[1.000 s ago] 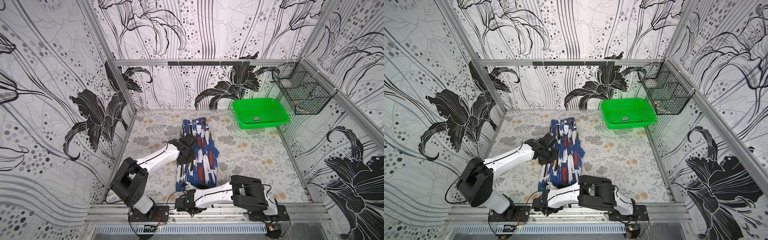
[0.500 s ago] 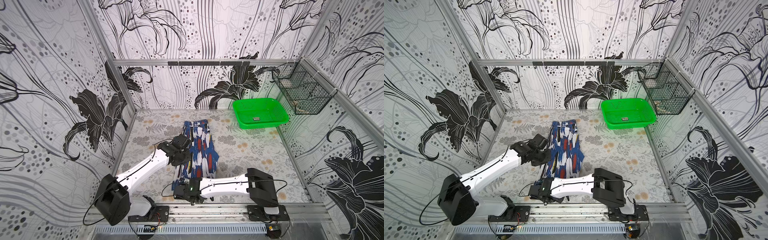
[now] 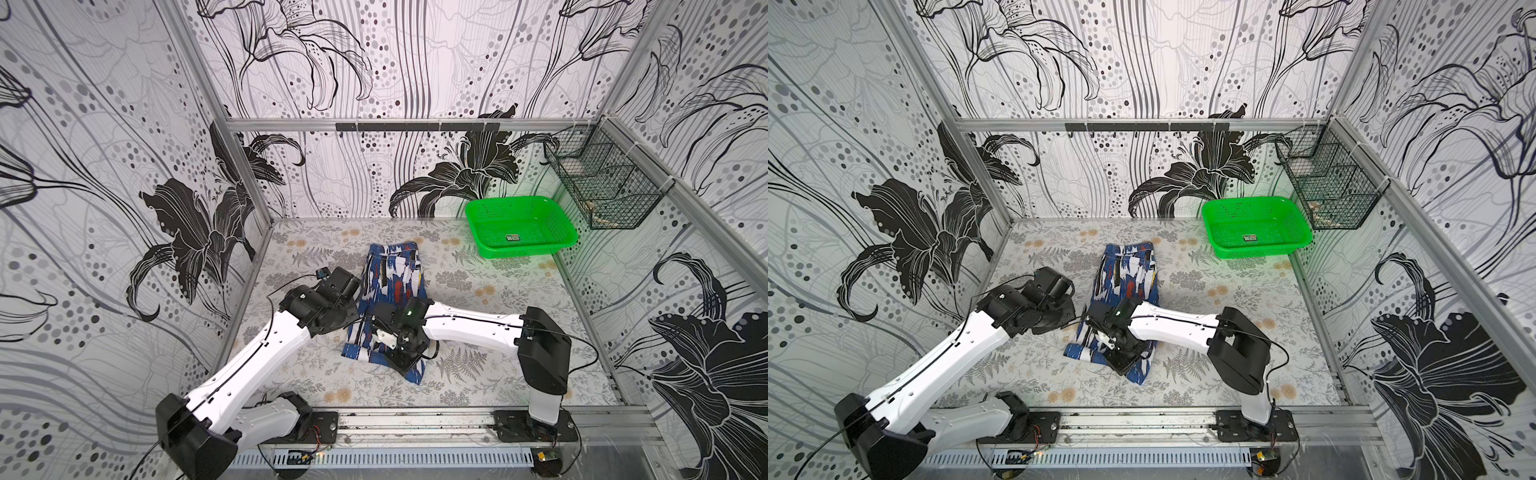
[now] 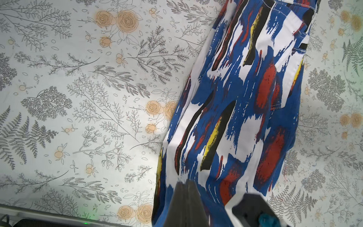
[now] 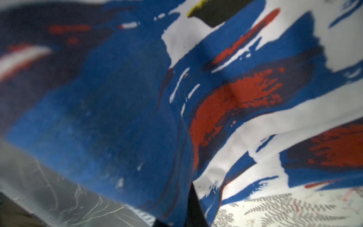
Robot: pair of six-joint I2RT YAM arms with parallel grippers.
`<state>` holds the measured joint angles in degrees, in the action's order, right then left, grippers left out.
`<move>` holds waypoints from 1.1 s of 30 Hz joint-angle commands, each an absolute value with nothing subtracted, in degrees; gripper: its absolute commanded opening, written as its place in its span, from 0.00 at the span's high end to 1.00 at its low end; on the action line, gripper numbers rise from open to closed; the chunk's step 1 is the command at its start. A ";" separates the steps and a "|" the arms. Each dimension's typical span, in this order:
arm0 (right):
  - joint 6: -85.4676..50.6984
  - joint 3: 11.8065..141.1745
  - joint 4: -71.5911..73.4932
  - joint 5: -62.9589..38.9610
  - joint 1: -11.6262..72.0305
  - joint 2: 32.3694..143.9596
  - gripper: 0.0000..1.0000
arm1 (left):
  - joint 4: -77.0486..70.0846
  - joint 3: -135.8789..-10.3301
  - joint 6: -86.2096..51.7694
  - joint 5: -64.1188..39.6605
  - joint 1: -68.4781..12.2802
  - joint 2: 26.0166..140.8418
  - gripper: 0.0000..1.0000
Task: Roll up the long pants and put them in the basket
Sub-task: Roll the long pant at the center of the board.
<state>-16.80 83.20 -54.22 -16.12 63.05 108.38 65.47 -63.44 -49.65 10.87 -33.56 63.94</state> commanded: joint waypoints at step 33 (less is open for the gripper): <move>-20.70 88.68 -48.83 -42.52 52.12 124.89 1.00 | 52.69 -49.87 -50.71 0.88 -37.87 68.76 1.00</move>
<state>-20.10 87.29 -48.88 -42.94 52.90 122.98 57.21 -50.39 -50.57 1.23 -37.47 67.57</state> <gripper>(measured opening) 0.091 0.046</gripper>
